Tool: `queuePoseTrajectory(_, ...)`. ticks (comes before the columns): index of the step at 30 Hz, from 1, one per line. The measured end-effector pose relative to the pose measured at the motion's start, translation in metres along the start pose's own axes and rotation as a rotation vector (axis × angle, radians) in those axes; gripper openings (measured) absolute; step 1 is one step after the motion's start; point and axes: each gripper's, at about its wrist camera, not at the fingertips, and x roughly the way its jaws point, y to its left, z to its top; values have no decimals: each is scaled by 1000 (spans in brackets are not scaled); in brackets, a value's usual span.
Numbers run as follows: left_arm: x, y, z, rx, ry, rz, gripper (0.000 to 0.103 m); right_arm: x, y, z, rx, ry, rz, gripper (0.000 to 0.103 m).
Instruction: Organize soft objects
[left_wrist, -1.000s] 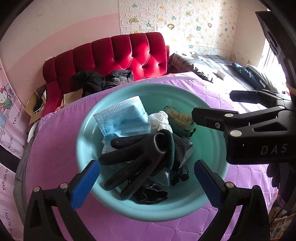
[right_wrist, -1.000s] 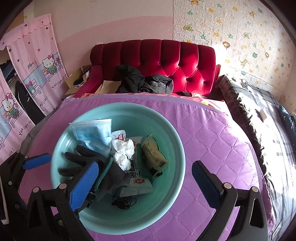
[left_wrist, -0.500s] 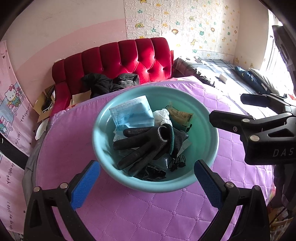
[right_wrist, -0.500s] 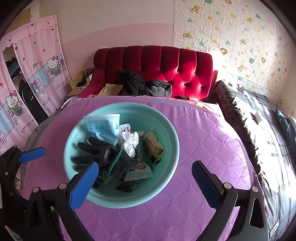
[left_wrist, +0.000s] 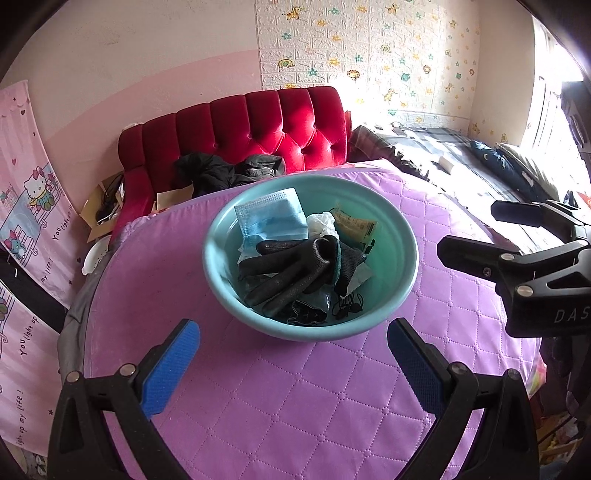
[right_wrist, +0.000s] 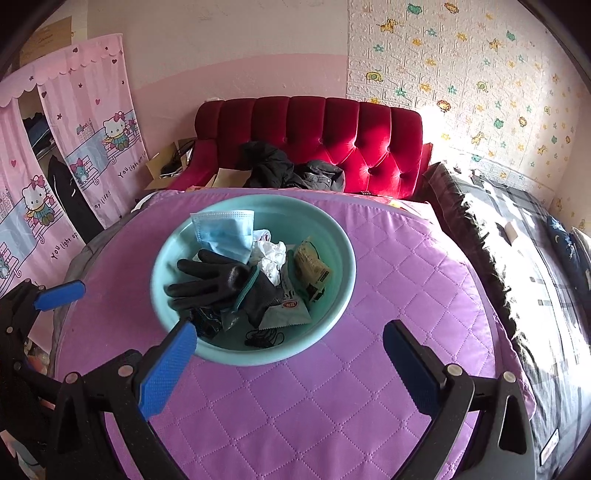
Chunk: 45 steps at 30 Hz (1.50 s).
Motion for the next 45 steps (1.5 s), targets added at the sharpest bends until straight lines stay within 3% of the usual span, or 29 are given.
queuePoseTrajectory(6, -9, -3, -15, 3, 12, 31, 103, -9, 2, -22, 4, 19, 10, 103)
queuePoseTrajectory(21, -23, -18, -51, -8, 25, 25, 103, -27, 2, -70, -2, -1, -15, 103)
queuePoseTrajectory(45, -20, -24, -59, -11, 44, 25, 103, -24, -1, -76, 2, 15, -9, 103)
